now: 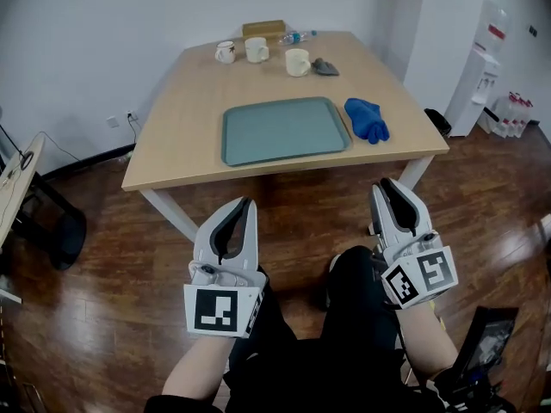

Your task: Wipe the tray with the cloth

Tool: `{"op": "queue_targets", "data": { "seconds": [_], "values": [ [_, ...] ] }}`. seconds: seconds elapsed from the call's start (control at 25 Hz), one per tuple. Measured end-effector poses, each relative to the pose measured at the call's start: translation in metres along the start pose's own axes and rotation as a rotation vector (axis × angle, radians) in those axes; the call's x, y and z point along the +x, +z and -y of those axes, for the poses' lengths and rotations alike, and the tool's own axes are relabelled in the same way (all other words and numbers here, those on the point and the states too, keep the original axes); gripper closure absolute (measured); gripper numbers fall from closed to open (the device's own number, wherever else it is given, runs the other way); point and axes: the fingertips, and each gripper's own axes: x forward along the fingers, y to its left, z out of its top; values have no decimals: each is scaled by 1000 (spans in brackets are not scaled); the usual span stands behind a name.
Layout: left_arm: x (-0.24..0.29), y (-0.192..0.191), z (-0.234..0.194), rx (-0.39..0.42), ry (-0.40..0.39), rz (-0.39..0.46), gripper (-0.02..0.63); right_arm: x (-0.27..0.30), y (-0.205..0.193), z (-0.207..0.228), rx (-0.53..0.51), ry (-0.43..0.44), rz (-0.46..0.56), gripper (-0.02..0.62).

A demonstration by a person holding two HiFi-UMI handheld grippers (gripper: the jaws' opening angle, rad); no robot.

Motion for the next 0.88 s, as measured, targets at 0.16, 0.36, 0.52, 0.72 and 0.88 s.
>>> {"op": "queue_targets", "data": {
  "seconds": [0.16,0.36,0.52,0.72,0.88],
  "values": [
    [0,-4,19,37,-37,7,598,5,-5,-11,-35,38,12,528],
    [4,-16,16,10,-31,-17,598,12,-21,-17,-77,55,-8,529],
    [11,-21,7,-17,-2,-23,598,22,-31,-19,-59,63,-13,528],
    [12,-35,6,-25,-2,-54,600,26,-36,-23,-68,75,-12,529],
    [14,-42,10,-25,-8,-69,601,26,-38,-23,-76,84,-11,529]
  ]
}}
